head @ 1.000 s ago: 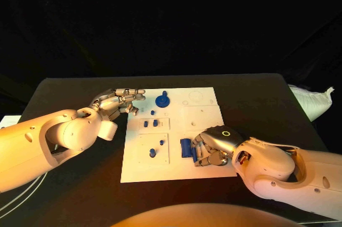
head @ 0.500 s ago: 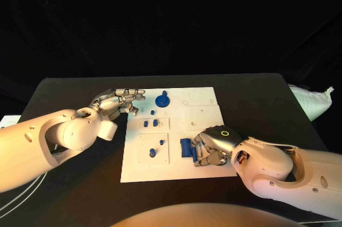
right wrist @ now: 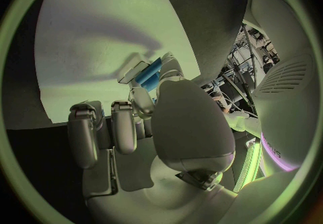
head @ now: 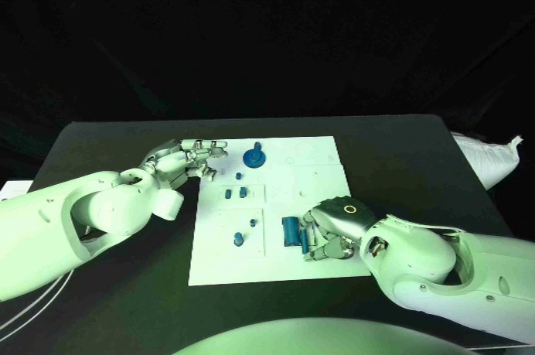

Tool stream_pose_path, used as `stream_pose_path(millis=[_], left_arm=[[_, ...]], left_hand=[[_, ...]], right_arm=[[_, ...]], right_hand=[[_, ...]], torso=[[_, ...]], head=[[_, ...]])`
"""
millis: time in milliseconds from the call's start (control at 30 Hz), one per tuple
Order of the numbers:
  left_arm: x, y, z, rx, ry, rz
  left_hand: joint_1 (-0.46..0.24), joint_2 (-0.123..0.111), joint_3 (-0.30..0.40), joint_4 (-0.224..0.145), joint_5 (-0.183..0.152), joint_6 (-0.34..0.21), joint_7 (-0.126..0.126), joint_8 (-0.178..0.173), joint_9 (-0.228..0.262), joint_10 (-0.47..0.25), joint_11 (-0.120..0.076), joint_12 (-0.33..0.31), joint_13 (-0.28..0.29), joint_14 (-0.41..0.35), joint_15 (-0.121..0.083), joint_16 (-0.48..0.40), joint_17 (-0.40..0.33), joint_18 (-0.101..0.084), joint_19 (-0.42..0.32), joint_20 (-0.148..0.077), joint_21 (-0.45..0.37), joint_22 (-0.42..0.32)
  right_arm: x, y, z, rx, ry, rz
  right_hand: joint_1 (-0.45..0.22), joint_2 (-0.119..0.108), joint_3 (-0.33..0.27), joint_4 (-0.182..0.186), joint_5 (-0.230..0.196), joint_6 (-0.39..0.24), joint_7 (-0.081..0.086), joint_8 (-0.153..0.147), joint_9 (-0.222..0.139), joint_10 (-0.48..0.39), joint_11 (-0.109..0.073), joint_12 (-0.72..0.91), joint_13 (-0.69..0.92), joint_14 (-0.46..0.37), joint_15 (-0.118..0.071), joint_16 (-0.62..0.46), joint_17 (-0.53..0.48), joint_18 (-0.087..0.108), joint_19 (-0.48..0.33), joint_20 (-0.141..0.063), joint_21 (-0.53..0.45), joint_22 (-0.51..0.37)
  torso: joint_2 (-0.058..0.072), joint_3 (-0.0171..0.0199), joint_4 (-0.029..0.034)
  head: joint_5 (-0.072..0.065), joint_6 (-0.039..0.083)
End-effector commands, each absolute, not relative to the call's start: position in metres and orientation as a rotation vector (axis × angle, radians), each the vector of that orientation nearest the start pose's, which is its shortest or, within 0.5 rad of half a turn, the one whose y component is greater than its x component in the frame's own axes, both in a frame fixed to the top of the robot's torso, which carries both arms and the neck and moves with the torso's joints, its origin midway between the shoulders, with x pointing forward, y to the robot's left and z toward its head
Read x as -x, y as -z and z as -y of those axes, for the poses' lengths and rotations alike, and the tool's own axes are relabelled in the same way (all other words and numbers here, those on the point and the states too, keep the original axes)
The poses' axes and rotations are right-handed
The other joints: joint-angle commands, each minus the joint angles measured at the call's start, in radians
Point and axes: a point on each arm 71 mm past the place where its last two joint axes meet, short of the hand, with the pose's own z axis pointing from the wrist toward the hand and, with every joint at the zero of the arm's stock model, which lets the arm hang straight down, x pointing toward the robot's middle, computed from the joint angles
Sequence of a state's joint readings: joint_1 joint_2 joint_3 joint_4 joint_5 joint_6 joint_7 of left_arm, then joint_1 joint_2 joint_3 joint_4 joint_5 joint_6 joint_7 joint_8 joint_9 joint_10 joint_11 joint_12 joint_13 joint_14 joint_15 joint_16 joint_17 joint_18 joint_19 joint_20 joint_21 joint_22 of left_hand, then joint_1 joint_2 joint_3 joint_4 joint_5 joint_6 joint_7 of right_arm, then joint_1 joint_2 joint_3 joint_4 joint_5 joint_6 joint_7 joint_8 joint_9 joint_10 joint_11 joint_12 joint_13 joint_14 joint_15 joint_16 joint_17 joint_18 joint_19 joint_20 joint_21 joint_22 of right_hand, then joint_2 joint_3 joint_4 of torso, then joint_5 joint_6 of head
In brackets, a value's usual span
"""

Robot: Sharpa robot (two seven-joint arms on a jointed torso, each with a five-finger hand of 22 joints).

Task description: Assemble the parts on the task board

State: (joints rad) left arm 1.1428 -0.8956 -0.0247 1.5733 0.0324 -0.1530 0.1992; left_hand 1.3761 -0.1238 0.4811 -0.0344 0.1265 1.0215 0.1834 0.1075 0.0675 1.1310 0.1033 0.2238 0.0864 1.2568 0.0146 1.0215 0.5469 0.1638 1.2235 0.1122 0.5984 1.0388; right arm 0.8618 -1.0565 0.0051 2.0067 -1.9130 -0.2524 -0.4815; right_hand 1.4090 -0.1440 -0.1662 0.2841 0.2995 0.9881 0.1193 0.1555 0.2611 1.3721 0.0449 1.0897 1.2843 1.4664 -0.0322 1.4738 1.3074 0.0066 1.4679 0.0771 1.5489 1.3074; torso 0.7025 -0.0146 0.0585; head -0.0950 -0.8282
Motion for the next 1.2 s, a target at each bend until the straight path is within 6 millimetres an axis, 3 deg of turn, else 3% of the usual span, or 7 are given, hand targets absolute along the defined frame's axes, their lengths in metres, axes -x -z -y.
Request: stream_pose_path(millis=[33,300,467,767,1200], left_arm=[[-0.465,0.208,-0.208,1.253,1.605,-1.701],[-0.465,0.208,-0.208,1.253,1.606,-1.703],[-0.465,0.208,-0.208,1.254,1.606,-1.705],[-0.465,0.209,-0.208,1.253,1.607,-1.713],[-0.464,0.209,-0.208,1.251,1.608,-1.721]], left_hand=[[-0.003,0.008,-0.007,0.002,-0.001,-0.008,0.001,0.001,-0.001,-0.005,0.001,0.006,-0.001,-0.007,0.001,-0.003,-0.001,0.013,-0.007,0.003,-0.005,-0.001],[-0.003,0.008,-0.007,0.002,-0.001,-0.008,0.001,0.001,-0.001,-0.005,0.001,0.006,-0.001,-0.007,0.001,-0.003,-0.001,0.013,-0.007,0.003,-0.005,-0.001],[-0.004,0.009,-0.007,0.002,0.000,-0.010,0.002,0.000,-0.001,-0.008,0.002,0.006,-0.001,-0.007,0.002,-0.003,-0.003,0.013,-0.008,0.003,-0.007,-0.002],[-0.004,0.009,-0.007,0.002,0.000,-0.010,0.002,0.000,-0.001,-0.008,0.002,0.006,-0.001,-0.007,0.002,-0.003,-0.003,0.013,-0.008,0.003,-0.007,-0.002],[-0.005,0.009,-0.008,0.003,-0.001,-0.012,0.003,0.000,-0.001,-0.009,0.002,0.007,-0.002,-0.009,0.002,-0.004,-0.005,0.013,-0.008,0.003,-0.009,-0.003]], right_arm=[[-0.329,0.245,0.176,0.347,-0.476,-1.784],[-0.328,0.241,0.174,0.327,-0.510,-1.744],[-0.327,0.239,0.174,0.317,-0.530,-1.729],[-0.324,0.235,0.175,0.308,-0.549,-1.723],[-0.326,0.231,0.186,0.324,-0.513,-1.733]], right_hand=[[0.009,0.015,0.008,0.000,0.028,0.013,-0.003,0.013,0.002,0.003,-0.011,0.010,0.002,0.073,-0.004,-0.006,0.126,-0.002,0.093,-0.004,0.008,0.251],[0.025,0.056,0.025,-0.004,0.055,0.039,-0.012,0.034,0.002,0.015,-0.020,0.030,0.008,0.075,-0.012,-0.004,0.129,-0.004,0.096,-0.011,0.013,0.255],[0.023,0.067,0.033,0.000,0.077,0.044,-0.014,0.036,-0.002,0.019,-0.023,0.035,0.008,0.075,-0.014,-0.003,0.131,-0.004,0.098,-0.014,0.015,0.257],[0.005,0.068,0.036,0.005,0.132,0.048,-0.015,0.034,-0.012,0.021,-0.024,0.036,0.004,0.076,-0.016,-0.003,0.132,-0.004,0.097,-0.016,0.014,0.256],[0.004,0.064,0.038,0.001,0.144,0.048,-0.016,0.033,-0.015,0.021,-0.025,0.036,0.003,0.076,-0.017,-0.002,0.133,-0.005,0.099,-0.017,0.016,0.258]], torso=[[0.000,0.0004,-0.0001],[0.000,0.0002,0.0000],[0.000,0.0004,0.0001],[0.000,-0.0001,0.0000],[0.000,-0.0007,0.0003]], head=[[-0.002,0.001],[-0.002,0.003],[-0.002,0.004],[-0.005,0.004],[-0.009,0.006]])
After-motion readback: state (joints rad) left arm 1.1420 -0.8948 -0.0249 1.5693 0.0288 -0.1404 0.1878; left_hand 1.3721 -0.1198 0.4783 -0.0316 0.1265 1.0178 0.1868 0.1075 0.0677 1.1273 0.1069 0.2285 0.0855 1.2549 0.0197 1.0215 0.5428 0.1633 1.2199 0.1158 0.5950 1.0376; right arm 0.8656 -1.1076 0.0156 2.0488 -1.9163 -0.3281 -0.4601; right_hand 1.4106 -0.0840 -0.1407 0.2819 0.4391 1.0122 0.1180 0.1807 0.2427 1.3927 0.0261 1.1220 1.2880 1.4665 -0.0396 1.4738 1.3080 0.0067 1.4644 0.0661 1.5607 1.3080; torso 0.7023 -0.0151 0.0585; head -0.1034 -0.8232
